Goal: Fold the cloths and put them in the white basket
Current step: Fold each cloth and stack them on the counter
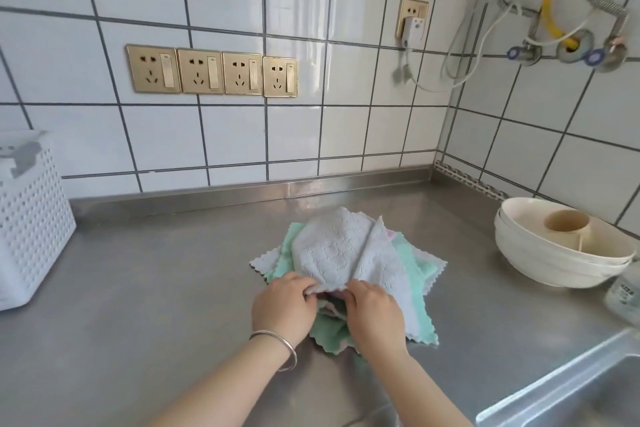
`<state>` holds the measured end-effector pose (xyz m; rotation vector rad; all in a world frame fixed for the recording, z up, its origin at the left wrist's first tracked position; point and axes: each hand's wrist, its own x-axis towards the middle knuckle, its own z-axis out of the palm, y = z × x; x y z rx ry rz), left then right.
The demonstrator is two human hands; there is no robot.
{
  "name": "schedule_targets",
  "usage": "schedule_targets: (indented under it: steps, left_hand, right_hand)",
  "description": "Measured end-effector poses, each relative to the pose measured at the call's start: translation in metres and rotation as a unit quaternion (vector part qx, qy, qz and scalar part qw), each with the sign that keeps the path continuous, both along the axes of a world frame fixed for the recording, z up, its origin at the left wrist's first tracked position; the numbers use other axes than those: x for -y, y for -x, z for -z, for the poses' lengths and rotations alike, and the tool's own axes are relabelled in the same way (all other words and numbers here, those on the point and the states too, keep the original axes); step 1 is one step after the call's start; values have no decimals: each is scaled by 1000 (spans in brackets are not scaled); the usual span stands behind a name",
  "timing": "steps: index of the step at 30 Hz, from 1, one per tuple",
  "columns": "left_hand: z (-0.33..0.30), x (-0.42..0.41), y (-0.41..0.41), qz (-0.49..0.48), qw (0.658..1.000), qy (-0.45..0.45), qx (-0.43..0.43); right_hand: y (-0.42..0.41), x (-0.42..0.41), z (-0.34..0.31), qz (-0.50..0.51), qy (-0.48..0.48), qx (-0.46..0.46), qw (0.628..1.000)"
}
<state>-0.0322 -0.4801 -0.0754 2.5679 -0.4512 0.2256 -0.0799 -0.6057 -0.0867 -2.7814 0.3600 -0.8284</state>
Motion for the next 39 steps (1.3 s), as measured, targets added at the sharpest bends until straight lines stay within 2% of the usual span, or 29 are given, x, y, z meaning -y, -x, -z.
schedule_targets:
  steps: [2, 7, 10, 12, 14, 18, 20, 22, 24, 26, 29, 31, 34, 36, 37, 39]
  left_hand:
    - [0, -3, -4, -31, 1000, -3, 3]
    - [-12, -10, -11, -74, 996, 36, 35]
    - [-32, -22, -12, -81, 993, 53, 66]
    - [-49, -37, -14, -99, 989, 84, 76]
    - [-62, -58, -18, -108, 982, 116, 106]
    - [-95, -119, -16, -100, 954, 194, 205]
    - [-115, -154, -13, -68, 951, 177, 245]
    - [-133, -194, -8, -33, 961, 167, 218]
    - [-149, -228, -5, 4, 979, 160, 130]
    - [-163, -264, -6, 16, 994, 99, 35]
    - [-176, -300, -15, 9, 997, 5, -71]
    - [-178, -314, -22, 0, 994, -5, -107]
    - [-184, -323, -33, -64, 996, 50, -33]
    - [-193, -325, -30, -100, 982, 159, 33]
    - [-198, -327, -25, -94, 972, 207, 63]
    - [-208, -331, -7, -59, 962, 247, 101]
  right_hand:
    - [0, 1, -1, 5, 21, 4, 1000]
    - [7, 12, -5, 22, 69, -80, 994]
    - [10, 22, -33, 56, -24, -45, 997]
    - [11, 25, -57, 20, -89, -14, 996]
    - [14, 21, -86, -15, -111, 43, 993]
    - [15, -8, -138, -104, -191, 104, 971]
    - [13, -21, -159, -131, -229, 123, 956]
    - [7, -37, -173, -163, -281, 140, 935]
    - [-2, -51, -181, -190, -329, 144, 914]
    - [-13, -74, -183, -188, -360, 121, 906]
    - [-34, -98, -172, -169, -409, 85, 893]
    - [-46, -113, -166, -162, -434, 58, 884]
    - [-61, -127, -171, -150, -461, 52, 873]
    - [-63, -132, -185, -151, -473, 84, 864]
    - [-60, -133, -192, -160, -476, 100, 859]
    - [-47, -133, -200, -190, -476, 130, 849]
